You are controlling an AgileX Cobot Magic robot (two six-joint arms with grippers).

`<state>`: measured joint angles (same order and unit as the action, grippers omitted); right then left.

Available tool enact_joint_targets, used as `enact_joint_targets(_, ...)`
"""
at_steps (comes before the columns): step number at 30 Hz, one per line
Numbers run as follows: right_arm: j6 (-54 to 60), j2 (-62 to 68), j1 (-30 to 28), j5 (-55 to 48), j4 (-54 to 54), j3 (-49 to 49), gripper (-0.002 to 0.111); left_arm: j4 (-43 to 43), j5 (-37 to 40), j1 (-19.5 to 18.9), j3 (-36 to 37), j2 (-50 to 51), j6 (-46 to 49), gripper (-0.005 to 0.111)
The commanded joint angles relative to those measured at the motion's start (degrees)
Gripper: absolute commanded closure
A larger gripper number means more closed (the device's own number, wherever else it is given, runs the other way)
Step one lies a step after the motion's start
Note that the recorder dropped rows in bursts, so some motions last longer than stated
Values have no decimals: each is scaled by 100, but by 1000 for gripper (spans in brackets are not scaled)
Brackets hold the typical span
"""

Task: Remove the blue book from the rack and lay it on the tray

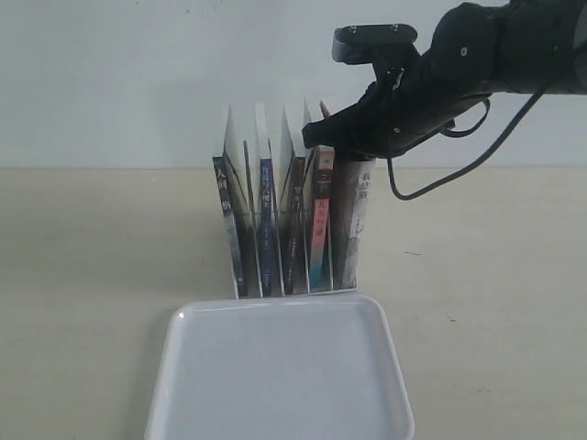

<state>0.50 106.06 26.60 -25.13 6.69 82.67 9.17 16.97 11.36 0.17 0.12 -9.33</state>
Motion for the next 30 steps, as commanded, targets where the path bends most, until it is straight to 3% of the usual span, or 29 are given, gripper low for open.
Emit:
enact_joint_targets(1,-50,-31,142,218,42,83,101,-16,-17,-18,-17,-12,23,103)
enact_joint_targets(30,-588,-951,197,-304,-251,357,102,-16,-17,-18,-17,-12,23,103)
